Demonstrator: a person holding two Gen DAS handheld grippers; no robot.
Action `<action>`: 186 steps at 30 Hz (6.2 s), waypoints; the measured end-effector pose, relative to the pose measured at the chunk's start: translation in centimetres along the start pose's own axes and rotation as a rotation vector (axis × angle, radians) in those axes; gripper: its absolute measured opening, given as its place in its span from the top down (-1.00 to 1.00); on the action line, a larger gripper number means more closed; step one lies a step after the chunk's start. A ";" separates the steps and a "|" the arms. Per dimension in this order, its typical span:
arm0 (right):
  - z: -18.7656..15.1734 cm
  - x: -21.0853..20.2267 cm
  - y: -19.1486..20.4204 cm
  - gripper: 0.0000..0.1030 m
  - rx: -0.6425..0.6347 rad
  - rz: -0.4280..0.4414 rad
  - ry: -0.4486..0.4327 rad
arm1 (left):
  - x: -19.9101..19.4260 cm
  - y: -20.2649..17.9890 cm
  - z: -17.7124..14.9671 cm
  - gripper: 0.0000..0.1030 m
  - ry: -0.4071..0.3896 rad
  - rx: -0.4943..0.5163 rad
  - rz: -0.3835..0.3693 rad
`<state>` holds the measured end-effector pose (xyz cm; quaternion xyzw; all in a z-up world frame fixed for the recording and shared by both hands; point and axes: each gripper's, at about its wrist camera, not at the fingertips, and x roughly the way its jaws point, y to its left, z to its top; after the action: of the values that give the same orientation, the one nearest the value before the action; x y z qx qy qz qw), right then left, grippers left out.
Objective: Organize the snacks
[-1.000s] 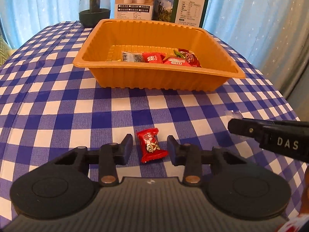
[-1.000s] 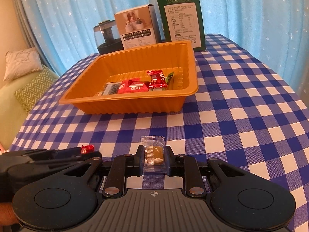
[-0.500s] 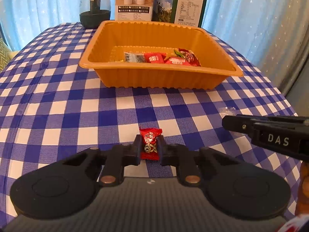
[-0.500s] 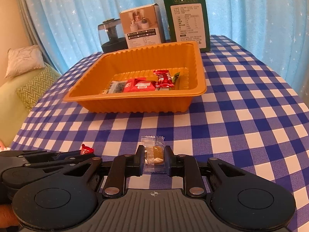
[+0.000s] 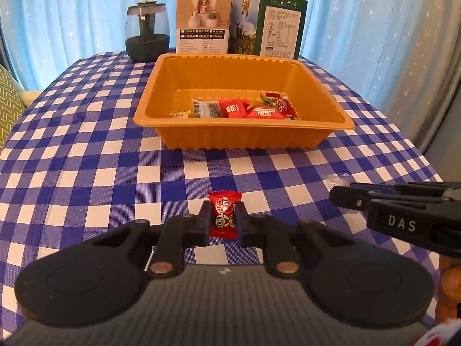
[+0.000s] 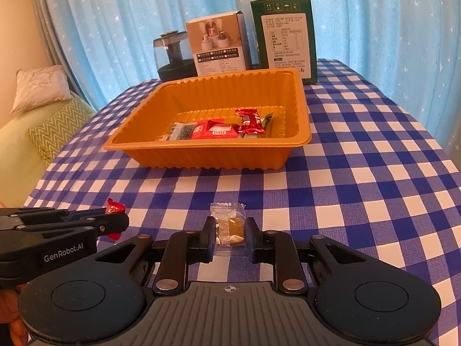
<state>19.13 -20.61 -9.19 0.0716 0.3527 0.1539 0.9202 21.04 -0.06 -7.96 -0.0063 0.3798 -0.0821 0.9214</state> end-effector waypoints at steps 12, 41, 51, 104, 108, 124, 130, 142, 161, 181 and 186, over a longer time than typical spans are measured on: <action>1.4 -1.6 0.3 0.58 -0.048 0.013 -0.059 | -1.4 -0.4 1.5 0.72 -0.059 0.018 -0.017; 10.6 3.1 -2.2 0.58 -0.060 -0.025 -0.131 | 2.6 -0.5 10.9 0.72 -0.181 0.042 -0.036; 13.0 5.3 -3.2 0.58 -0.030 -0.011 -0.145 | 5.2 1.8 13.1 0.72 -0.170 0.006 -0.019; 15.1 9.8 -3.2 0.58 0.015 0.059 -0.118 | 10.2 3.5 14.2 0.21 -0.138 0.045 0.027; 15.3 10.0 -2.9 0.58 0.012 0.073 -0.123 | 10.2 3.6 14.2 0.21 -0.132 0.040 0.022; 15.6 9.5 -4.5 -0.27 0.097 0.091 -0.195 | 10.2 3.8 14.1 -0.26 -0.131 0.038 0.039; 15.9 9.3 -5.5 -0.27 0.134 0.057 -0.182 | 10.2 3.6 14.0 -0.53 -0.139 0.045 0.058; 14.2 7.5 -5.0 -0.47 0.096 0.012 -0.146 | 8.7 3.4 12.7 -1.00 -0.165 0.045 0.093; 7.0 -1.3 -4.3 -0.71 0.109 -0.033 -0.027 | -0.7 1.7 7.3 -1.00 -0.144 -0.052 0.079; 1.5 -15.5 -0.5 -0.80 0.085 -0.037 -0.031 | -16.3 -3.2 -0.2 -0.99 -0.166 -0.132 0.127; 0.7 -18.3 0.1 -0.80 0.075 -0.051 -0.036 | -19.0 -4.4 -1.4 -1.00 -0.161 -0.123 0.141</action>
<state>6.71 -26.59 2.85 0.0996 0.3435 0.1157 0.9267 6.12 -1.35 4.67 -0.0429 0.3083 0.0070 0.9503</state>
